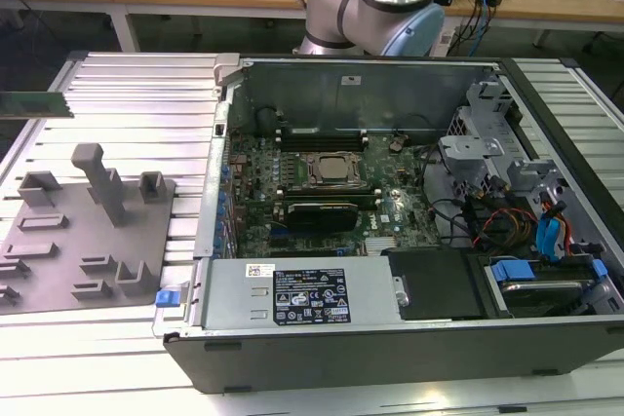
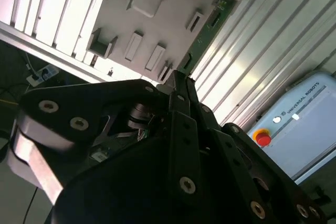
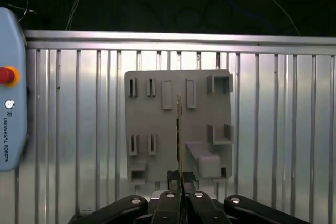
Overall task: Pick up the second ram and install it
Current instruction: 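Pick up the second ram and move it above second insertion slot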
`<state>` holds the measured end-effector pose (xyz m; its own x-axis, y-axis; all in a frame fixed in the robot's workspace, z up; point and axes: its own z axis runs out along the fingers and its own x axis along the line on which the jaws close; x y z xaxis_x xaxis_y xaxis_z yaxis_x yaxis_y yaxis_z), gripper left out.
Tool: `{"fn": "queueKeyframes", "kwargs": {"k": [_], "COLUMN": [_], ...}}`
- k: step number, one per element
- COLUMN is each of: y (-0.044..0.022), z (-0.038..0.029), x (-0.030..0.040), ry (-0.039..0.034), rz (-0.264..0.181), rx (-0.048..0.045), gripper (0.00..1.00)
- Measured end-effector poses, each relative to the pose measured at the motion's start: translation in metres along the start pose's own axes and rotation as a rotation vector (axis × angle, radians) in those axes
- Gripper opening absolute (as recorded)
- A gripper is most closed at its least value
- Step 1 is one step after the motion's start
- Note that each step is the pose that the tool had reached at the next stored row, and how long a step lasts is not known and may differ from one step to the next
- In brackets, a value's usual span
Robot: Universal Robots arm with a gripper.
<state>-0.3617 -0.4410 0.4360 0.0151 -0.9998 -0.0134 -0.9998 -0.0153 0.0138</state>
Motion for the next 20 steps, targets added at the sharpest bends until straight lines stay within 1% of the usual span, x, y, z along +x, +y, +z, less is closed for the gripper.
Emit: {"fn": "queueKeyframes", "kwargs": {"k": [2, 3, 5, 6, 8, 9, 11, 12, 13, 14, 15, 17, 18, 19, 20], "y": [-0.0070, -0.0145, -0.0251, -0.0331, -0.0442, -0.0525, -0.0603, -0.0658, -0.0699, -0.0823, -0.0927, -0.1018, -0.1078, -0.1162, -0.1224], "z": [-0.0002, -0.0002, -0.0004, -0.0005, -0.0007, -0.0008, -0.0009, -0.0010, -0.0010, -0.0012, -0.0013, -0.0014, -0.0016, -0.0017, -0.0017], "x": [0.0001, 0.0002, 0.0004, 0.0005, 0.0007, 0.0008, 0.0009, 0.0010, 0.0011, 0.0012, 0.0014, 0.0015, 0.0016, 0.0018, 0.0019], "ry": [0.0001, 0.0000, 0.0001, 0.0000, 0.0001, 0.0000, 0.0000, 0.0000, 0.0000, 0.0000, 0.0000, 0.0000, 0.0000, 0.0001, 0.0000], "rz": [0.000, 0.000, 0.000, 0.000, 0.000, 0.000, 0.000, 0.000, 0.000, 0.000, 0.000, 0.000, 0.000, 0.000, 0.000], "rx": [-0.0002, -0.0001, -0.0003, -0.0002, -0.0004, -0.0004, -0.0005, -0.0006, -0.0007, -0.0010, -0.0012, -0.0015, -0.0017, -0.0020, -0.0020], "gripper": [0.13, 0.13, 0.13, 0.13, 0.13, 0.13, 0.13, 0.13, 0.13, 0.13, 0.13, 0.13, 0.13, 0.13, 0.13]}}
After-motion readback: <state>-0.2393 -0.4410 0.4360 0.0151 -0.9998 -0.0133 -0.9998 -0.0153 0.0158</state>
